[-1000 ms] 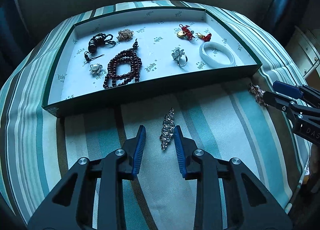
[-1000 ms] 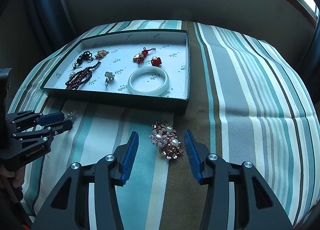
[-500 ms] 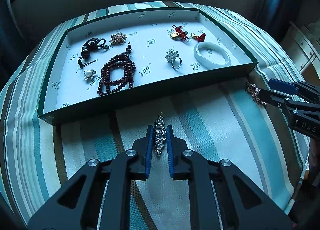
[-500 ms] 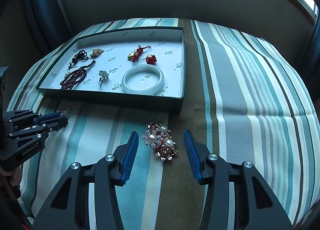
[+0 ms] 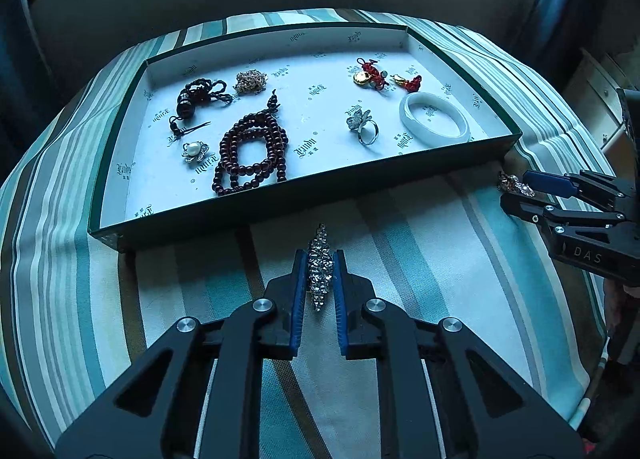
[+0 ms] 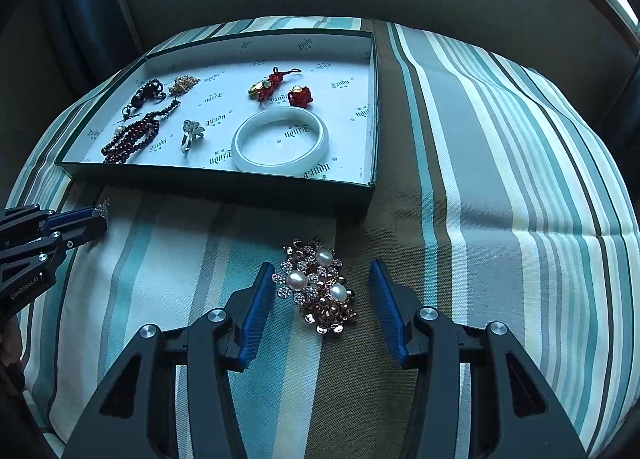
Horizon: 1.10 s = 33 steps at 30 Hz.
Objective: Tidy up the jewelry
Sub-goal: 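Grasp the rhinestone bar brooch with the left tool while the right tool grasps the pearl cluster brooch, then carry both brooches over the box and lower them inside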
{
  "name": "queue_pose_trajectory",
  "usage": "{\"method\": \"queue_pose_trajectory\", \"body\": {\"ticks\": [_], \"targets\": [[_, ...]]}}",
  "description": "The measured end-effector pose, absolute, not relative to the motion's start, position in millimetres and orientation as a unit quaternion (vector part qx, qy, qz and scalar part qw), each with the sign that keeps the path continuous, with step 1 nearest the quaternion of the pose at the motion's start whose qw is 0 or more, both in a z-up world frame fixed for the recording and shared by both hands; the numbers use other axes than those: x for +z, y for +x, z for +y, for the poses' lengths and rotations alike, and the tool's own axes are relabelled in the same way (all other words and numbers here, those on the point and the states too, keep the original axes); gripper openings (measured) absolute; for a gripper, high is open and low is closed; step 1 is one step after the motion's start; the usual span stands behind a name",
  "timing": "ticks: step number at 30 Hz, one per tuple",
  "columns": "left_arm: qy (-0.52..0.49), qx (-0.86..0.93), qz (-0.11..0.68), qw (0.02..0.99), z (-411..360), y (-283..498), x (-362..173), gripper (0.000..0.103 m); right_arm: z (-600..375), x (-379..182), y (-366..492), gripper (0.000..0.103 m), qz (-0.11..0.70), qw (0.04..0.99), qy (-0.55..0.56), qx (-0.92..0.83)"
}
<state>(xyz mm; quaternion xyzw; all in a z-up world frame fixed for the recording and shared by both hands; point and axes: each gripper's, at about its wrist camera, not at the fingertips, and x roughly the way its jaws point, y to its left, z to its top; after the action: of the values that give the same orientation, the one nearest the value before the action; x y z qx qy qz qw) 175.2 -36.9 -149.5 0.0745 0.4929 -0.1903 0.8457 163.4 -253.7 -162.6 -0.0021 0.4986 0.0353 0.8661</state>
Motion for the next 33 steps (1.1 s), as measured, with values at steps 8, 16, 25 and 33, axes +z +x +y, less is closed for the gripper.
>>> {"method": "queue_pose_trajectory", "body": {"ticks": [8,16,25,33], "targets": [[0.071,-0.189,0.496,0.844,-35,176,-152,0.013,-253,-161,158,0.035,0.497,0.867,0.0,0.037],[0.07,-0.188,0.496,0.845,-34,176,-151,0.013,-252,-158,154,0.034,0.492,0.87,0.004,0.034],[0.066,-0.185,0.495,0.847,-33,175,-151,0.013,-252,-157,153,0.025,0.489,0.872,0.008,0.036],[0.065,-0.185,0.493,0.848,-32,175,-150,0.013,-252,-154,152,0.025,0.484,0.874,0.012,0.036]]}}
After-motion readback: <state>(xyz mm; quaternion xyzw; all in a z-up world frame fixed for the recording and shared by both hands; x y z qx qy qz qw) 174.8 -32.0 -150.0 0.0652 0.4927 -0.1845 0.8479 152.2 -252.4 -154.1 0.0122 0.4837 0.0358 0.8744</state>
